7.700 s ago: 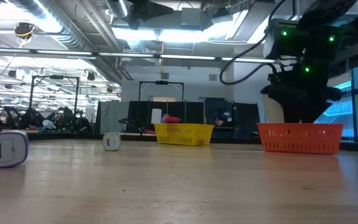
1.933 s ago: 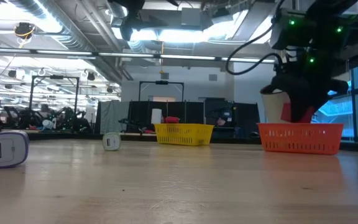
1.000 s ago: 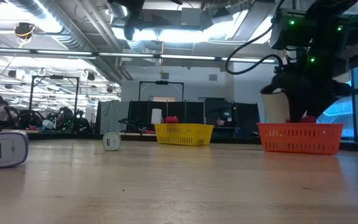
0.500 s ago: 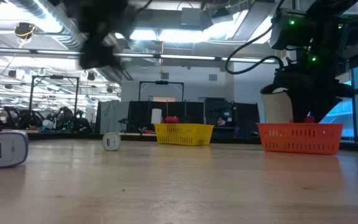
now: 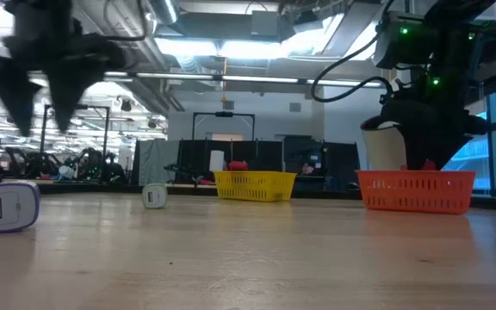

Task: Pick & Place Office items
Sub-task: Put the red charger adapter into the orange bin

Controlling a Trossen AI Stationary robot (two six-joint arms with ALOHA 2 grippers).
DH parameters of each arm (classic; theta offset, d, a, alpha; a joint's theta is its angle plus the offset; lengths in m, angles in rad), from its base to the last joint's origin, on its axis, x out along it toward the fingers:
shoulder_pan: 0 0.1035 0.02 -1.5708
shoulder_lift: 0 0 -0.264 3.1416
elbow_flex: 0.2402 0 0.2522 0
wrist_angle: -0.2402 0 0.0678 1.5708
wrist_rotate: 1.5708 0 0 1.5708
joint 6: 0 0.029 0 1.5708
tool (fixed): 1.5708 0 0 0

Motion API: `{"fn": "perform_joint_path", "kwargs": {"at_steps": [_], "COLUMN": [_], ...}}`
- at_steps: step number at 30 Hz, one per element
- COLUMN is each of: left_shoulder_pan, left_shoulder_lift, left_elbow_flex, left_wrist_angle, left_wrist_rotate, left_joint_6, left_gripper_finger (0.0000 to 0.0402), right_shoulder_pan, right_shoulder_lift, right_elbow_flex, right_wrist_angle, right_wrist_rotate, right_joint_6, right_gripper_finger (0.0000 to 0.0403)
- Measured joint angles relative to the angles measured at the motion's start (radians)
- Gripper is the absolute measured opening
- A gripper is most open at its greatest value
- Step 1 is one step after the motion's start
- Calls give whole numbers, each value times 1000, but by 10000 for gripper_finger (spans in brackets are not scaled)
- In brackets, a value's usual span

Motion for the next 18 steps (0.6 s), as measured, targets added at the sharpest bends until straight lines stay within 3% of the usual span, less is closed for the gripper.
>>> {"fn": "perform_joint_path", "kwargs": {"at_steps": [8, 12, 18], "left_shoulder_pan": [-99, -131, -167], "left_shoulder_lift": [0, 0, 0], "left_elbow_flex": [0, -29, -146], "left_wrist_angle": [-189, -176, -91], "left_wrist_rotate": [34, 22, 96], "left_joint_6": [-288, -402, -539], "left_gripper_finger": [277, 298, 306], "right_shoulder_pan": [0, 0, 0], "right_shoulder_lift": [0, 0, 0], "right_elbow_flex": [0, 0, 0], "right_wrist_angle": [0, 0, 3], "right_wrist_rotate": [3, 3, 3], "right_joint_6": [-1, -1, -1], "right_gripper_finger": [242, 242, 242]}}
